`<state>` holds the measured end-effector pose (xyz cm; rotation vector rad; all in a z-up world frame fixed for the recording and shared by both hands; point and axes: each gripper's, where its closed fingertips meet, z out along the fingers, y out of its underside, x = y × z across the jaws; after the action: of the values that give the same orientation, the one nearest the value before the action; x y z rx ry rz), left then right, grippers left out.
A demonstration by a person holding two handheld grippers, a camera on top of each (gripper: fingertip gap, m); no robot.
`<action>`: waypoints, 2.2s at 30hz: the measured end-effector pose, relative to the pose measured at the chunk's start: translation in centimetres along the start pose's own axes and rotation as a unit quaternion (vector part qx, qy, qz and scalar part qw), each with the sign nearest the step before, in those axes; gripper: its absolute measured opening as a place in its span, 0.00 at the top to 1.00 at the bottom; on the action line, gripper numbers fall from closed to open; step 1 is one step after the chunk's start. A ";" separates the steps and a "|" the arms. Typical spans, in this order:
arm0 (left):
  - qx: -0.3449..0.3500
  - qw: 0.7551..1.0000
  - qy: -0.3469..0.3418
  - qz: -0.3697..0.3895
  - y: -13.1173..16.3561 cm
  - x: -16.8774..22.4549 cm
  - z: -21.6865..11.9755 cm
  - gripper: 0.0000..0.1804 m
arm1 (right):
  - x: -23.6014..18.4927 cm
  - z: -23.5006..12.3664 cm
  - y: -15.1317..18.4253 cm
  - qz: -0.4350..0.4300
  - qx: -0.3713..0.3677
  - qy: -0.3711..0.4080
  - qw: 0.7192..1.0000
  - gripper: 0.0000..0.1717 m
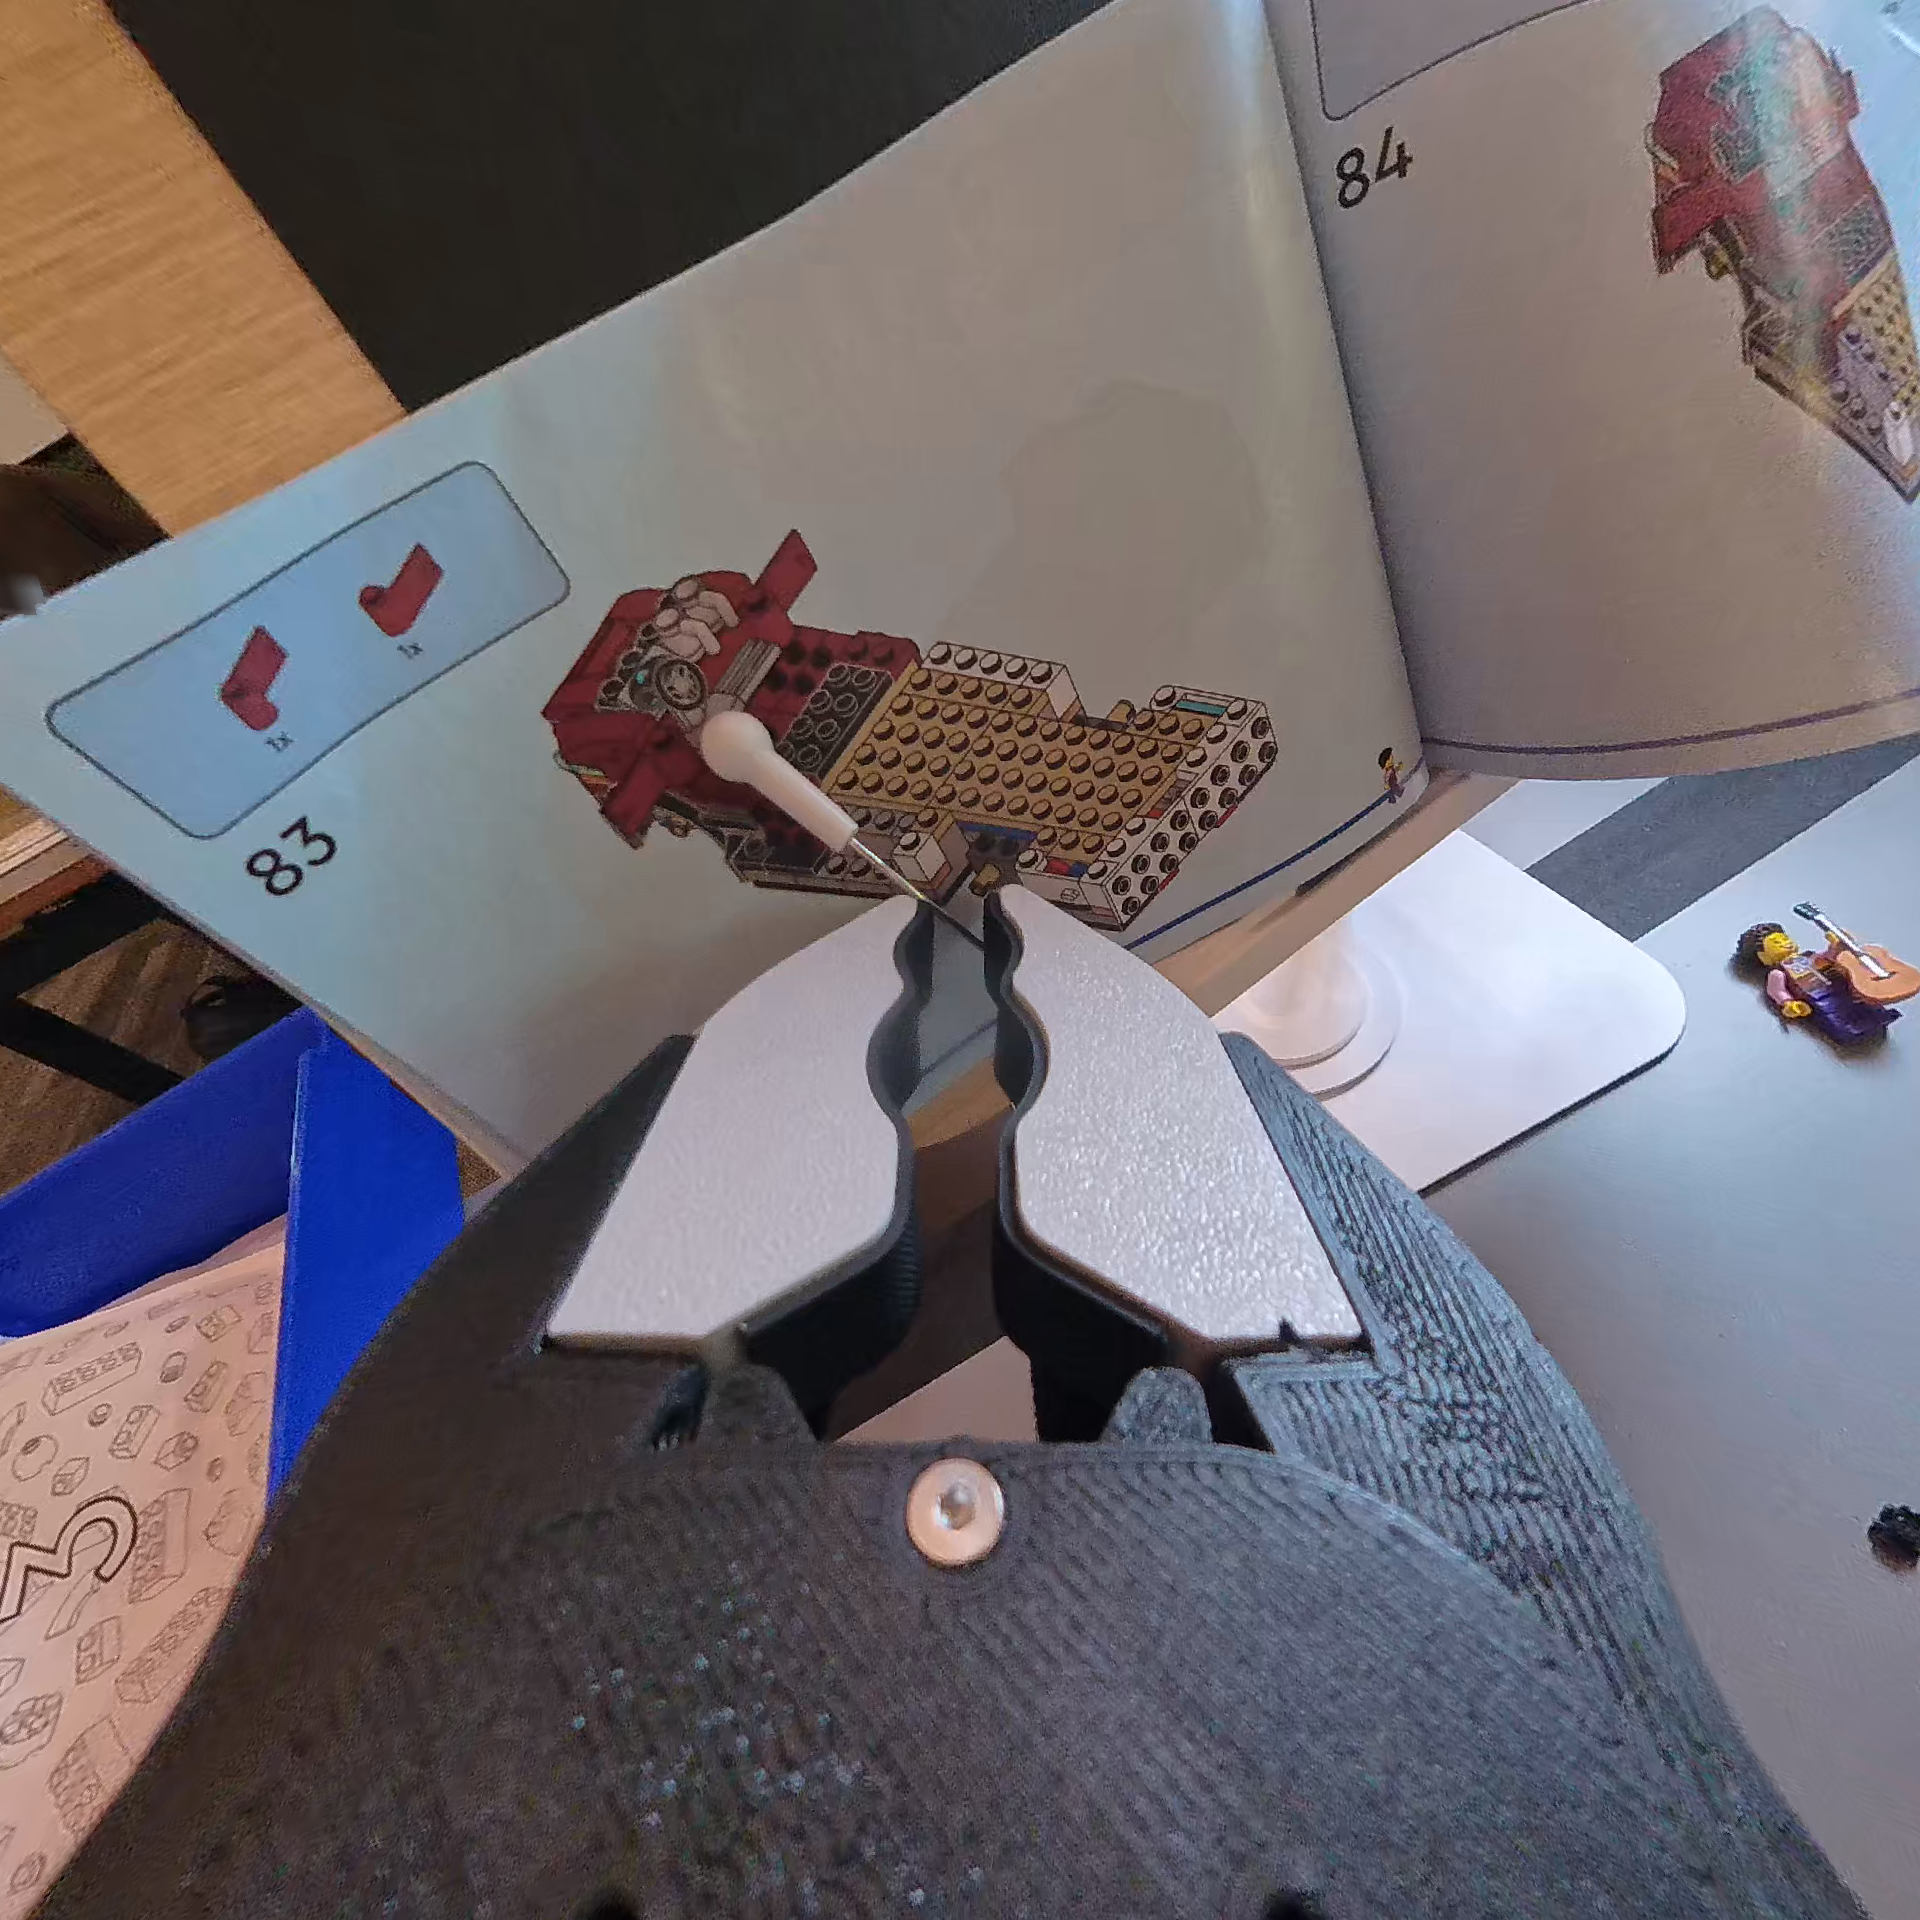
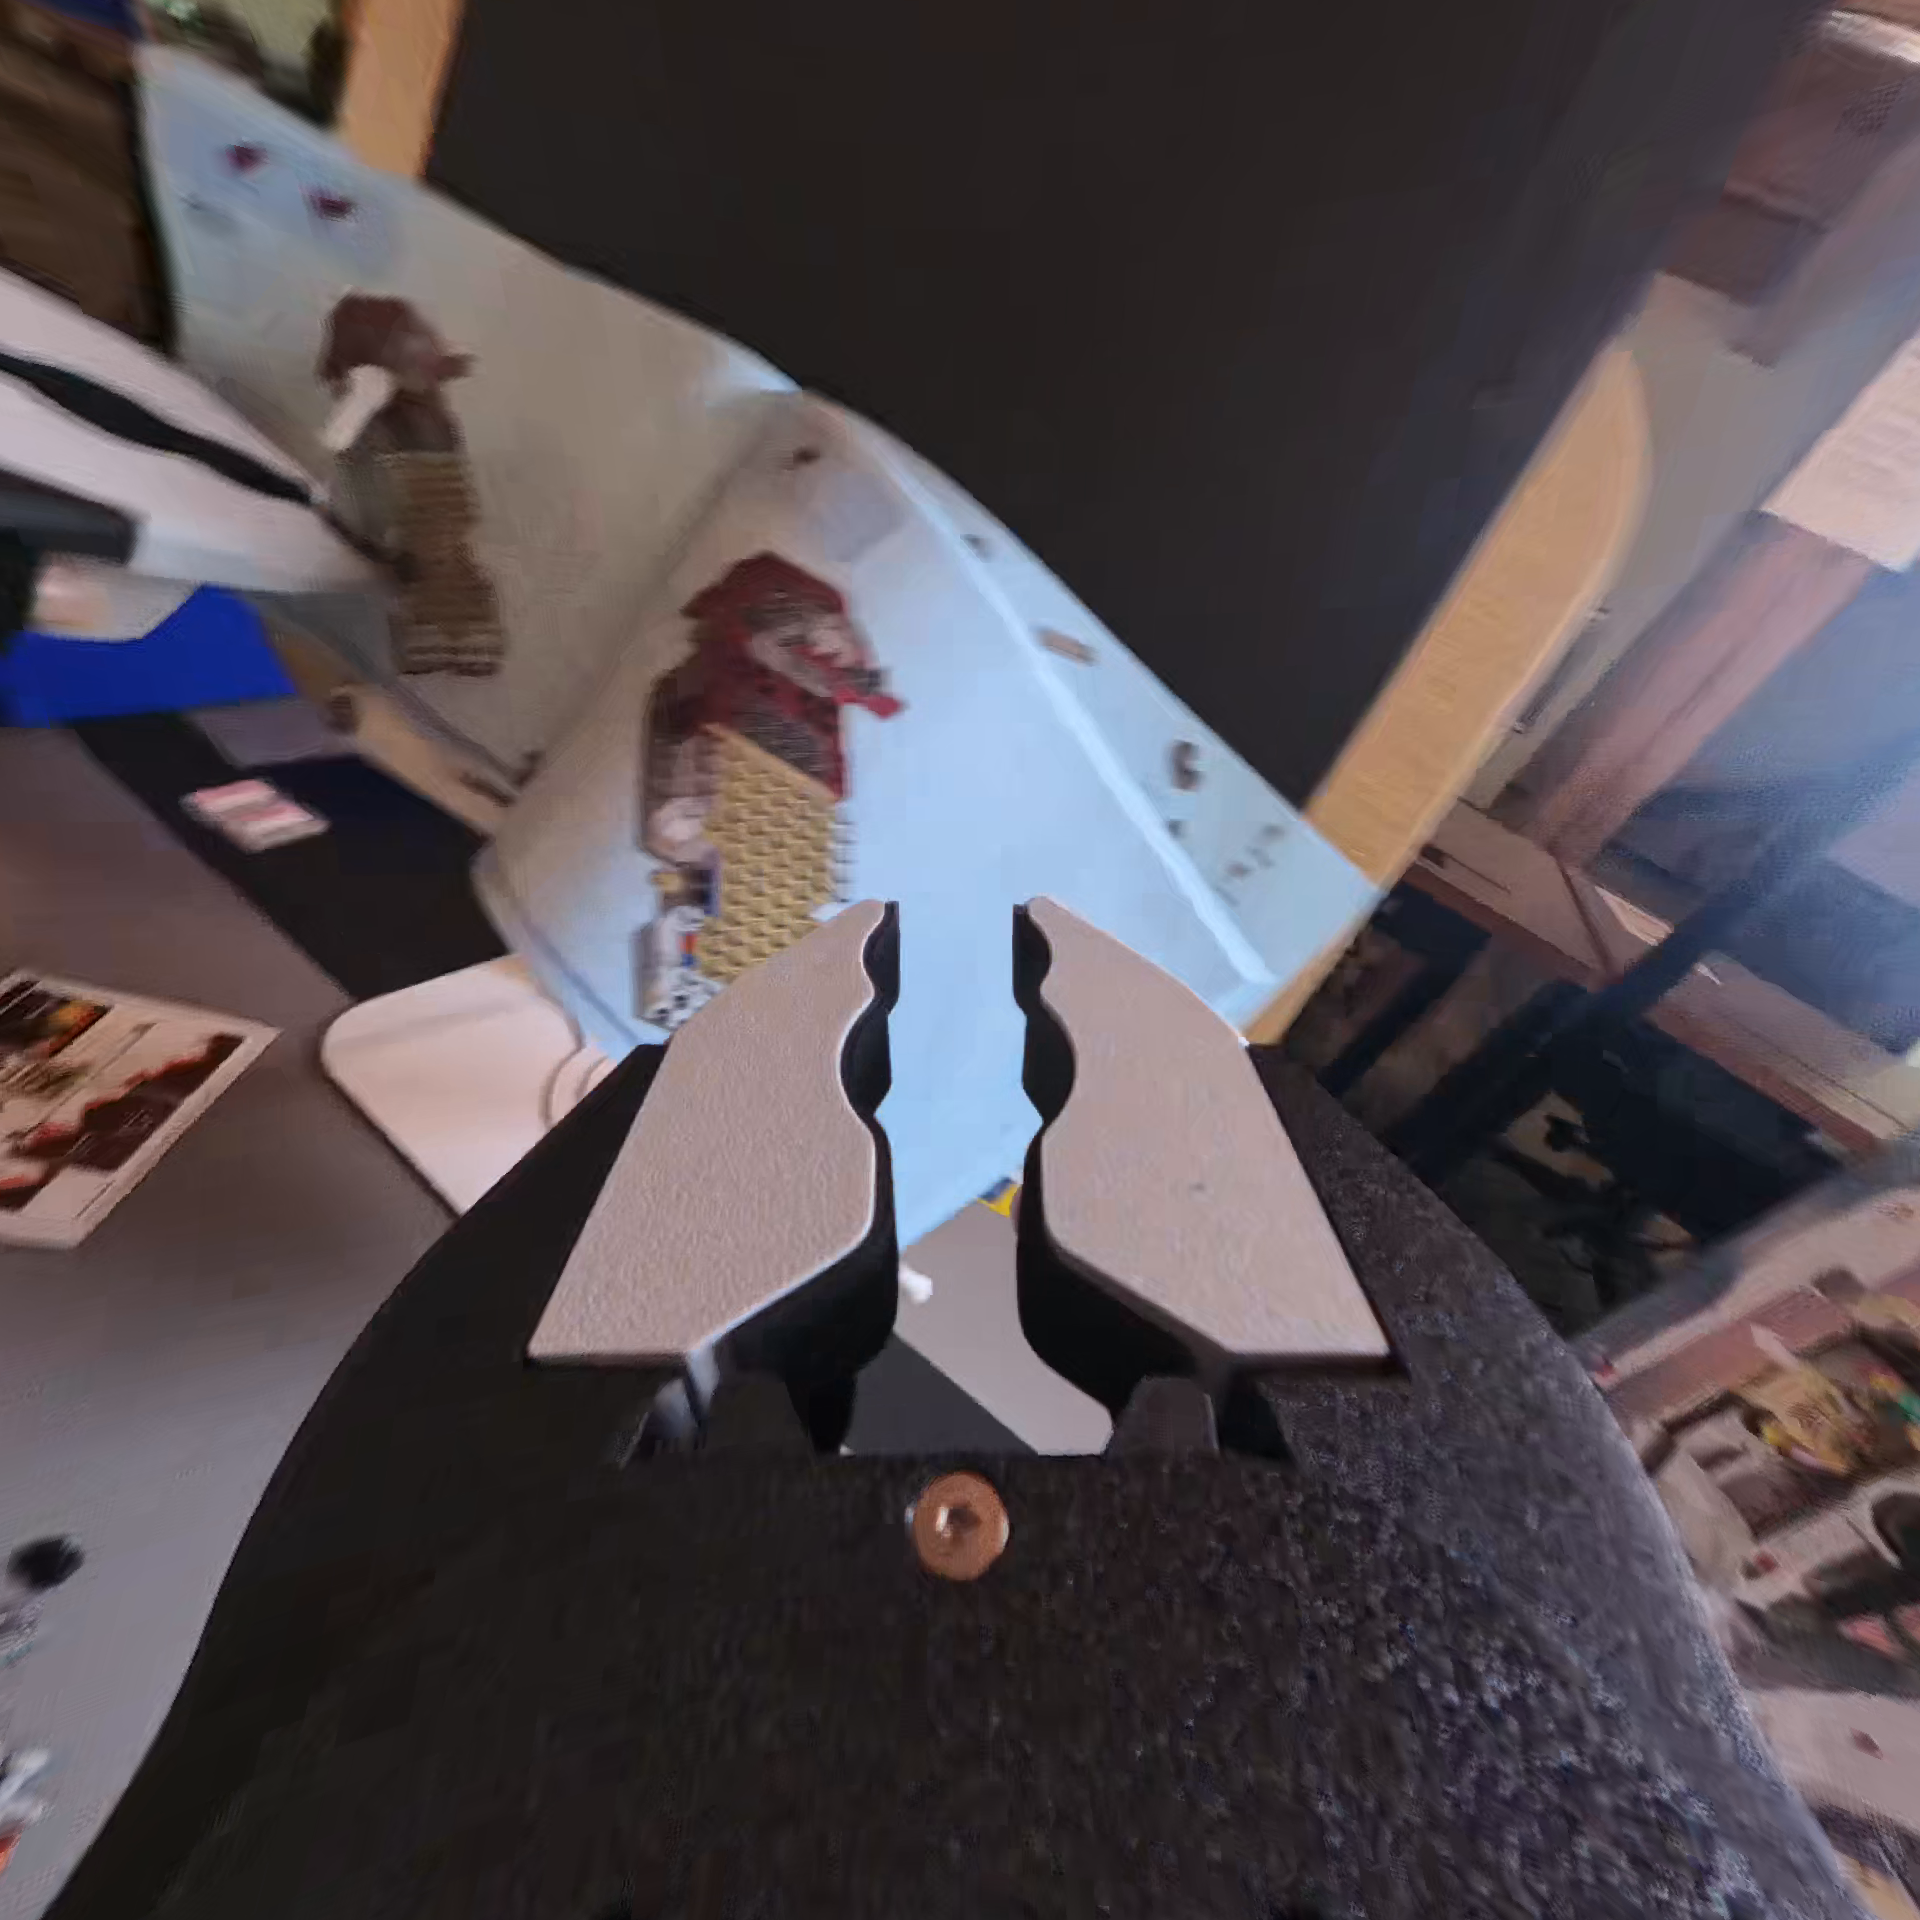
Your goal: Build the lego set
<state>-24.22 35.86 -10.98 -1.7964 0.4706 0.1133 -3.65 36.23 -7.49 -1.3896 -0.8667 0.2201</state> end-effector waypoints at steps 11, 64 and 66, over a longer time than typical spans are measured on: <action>-0.004 1.000 0.002 -0.015 0.4 -0.5 0.0 0.94 | -2.1 6.5 1.5 -0.189 -0.156 -0.001 0.969 0.78; -0.084 0.985 -0.018 0.151 -4.4 9.6 5.4 1.00 | 3.3 2.6 5.8 -0.579 -0.157 0.145 0.787 0.96; -0.080 0.986 -0.016 0.147 -4.4 9.6 5.4 1.00 | 3.2 2.1 6.6 -0.550 -0.162 0.143 0.807 0.97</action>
<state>-12.90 39.34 -11.59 -1.8687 0.7188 0.3946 -0.51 41.19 -12.32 -0.9696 -1.3476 -1.0495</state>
